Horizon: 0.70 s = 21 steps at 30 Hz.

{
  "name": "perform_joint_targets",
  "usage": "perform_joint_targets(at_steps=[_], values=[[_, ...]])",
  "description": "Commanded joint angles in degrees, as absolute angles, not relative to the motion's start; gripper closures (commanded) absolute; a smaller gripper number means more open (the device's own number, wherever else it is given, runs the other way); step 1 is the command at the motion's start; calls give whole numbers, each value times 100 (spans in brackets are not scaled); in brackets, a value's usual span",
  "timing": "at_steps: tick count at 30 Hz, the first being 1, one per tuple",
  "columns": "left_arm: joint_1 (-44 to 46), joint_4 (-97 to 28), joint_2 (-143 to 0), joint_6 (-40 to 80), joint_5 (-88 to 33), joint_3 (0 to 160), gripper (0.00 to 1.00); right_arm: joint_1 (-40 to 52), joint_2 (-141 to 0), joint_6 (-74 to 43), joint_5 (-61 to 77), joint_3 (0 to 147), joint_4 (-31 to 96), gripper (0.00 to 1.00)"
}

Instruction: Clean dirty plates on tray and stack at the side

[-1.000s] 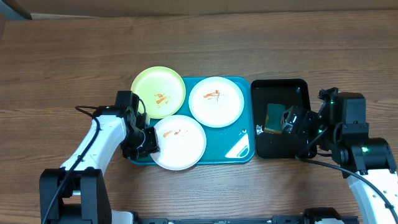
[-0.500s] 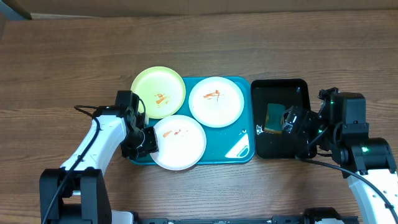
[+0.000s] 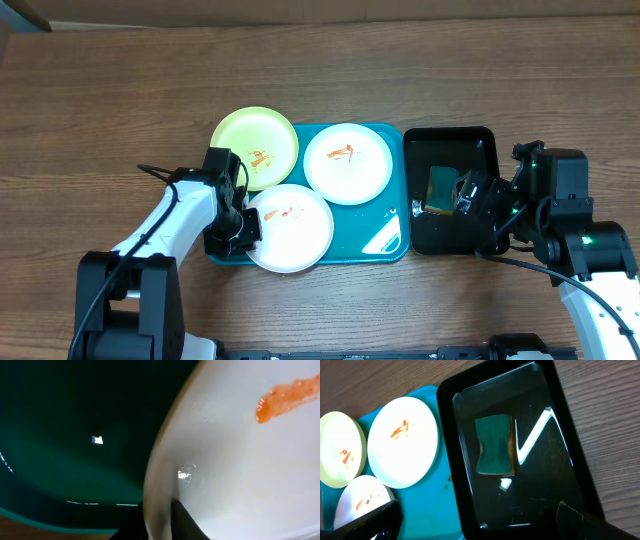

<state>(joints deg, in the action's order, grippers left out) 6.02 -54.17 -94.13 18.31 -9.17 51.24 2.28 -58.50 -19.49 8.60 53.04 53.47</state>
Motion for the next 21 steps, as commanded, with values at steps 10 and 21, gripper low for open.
perform_joint_targets(at_steps=[10, 21], values=[[642, -5411, -9494, 1890, -854, 5070, 93, 220, -6025, -1632, 873, 5465, 5443, 16], [642, -5349, -9494, 1975, -858, 5070, 96, 228, -6890, -1208, 1166, 6475, 5808, 21]])
